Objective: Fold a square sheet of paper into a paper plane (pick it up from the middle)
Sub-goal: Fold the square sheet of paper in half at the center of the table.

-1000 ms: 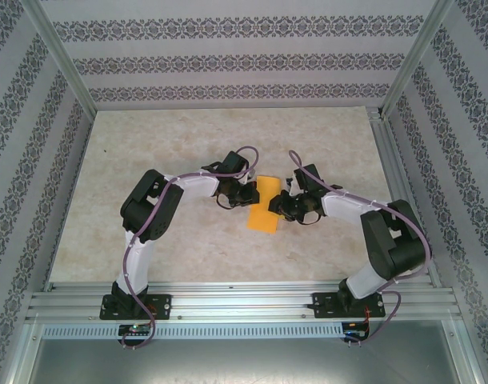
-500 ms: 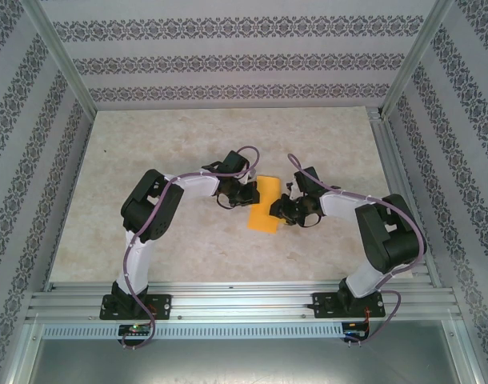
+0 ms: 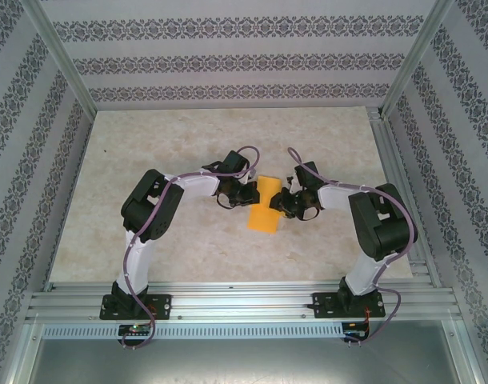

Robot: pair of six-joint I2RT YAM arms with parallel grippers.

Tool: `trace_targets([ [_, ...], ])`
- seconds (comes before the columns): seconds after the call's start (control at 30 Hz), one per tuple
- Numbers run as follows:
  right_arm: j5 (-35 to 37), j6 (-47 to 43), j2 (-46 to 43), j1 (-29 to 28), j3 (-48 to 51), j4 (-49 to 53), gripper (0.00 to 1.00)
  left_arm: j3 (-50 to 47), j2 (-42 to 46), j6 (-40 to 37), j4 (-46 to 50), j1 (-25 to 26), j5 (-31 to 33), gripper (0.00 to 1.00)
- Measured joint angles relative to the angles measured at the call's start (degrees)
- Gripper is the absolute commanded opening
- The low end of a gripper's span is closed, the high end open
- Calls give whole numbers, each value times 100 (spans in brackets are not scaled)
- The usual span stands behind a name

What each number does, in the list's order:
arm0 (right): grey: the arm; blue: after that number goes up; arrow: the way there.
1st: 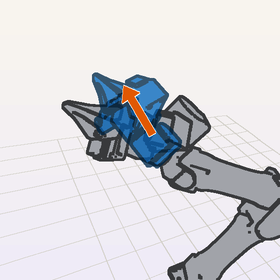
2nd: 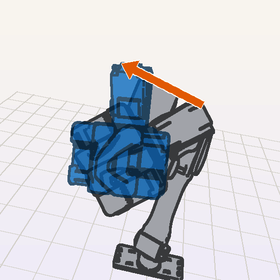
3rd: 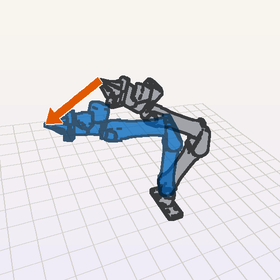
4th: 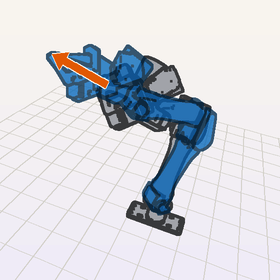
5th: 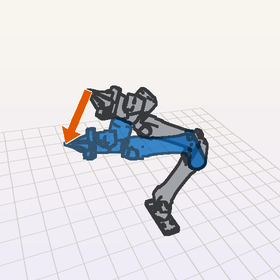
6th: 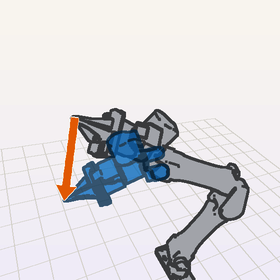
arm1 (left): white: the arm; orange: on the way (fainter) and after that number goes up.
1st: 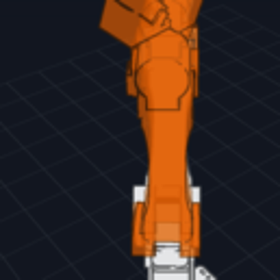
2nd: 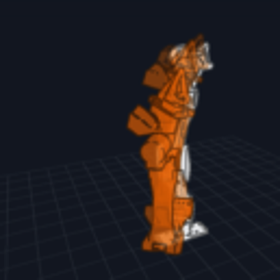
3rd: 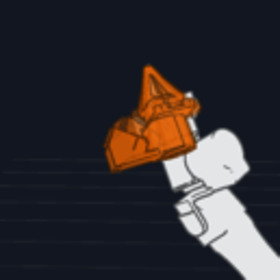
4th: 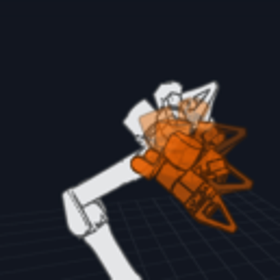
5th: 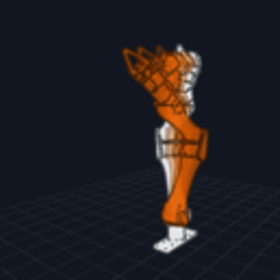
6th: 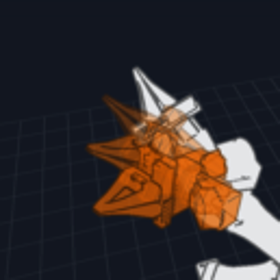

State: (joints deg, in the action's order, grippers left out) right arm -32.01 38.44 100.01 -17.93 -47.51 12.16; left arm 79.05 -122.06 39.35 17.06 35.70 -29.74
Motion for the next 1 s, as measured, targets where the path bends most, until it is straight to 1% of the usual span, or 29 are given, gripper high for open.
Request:
trace_targets([
  [0.3,-24,-109,-127,44,-114,238,29,2,0,-11,0,7,0,0],
  [0.4,-28,-127,-267,46,-321,339,29,4,0,-11,0,7,0,0],
  [0.53,-74,-149,-264,52,-557,234,29,17,-4,-11,20,7,0,0],
  [0.83,-92,-258,442,243,-557,125,28,37,-13,-13,44,7,0,0],
  [1.0,-221,-282,459,310,-560,81,29,42,-22,-13,42,11,-2,0],
])
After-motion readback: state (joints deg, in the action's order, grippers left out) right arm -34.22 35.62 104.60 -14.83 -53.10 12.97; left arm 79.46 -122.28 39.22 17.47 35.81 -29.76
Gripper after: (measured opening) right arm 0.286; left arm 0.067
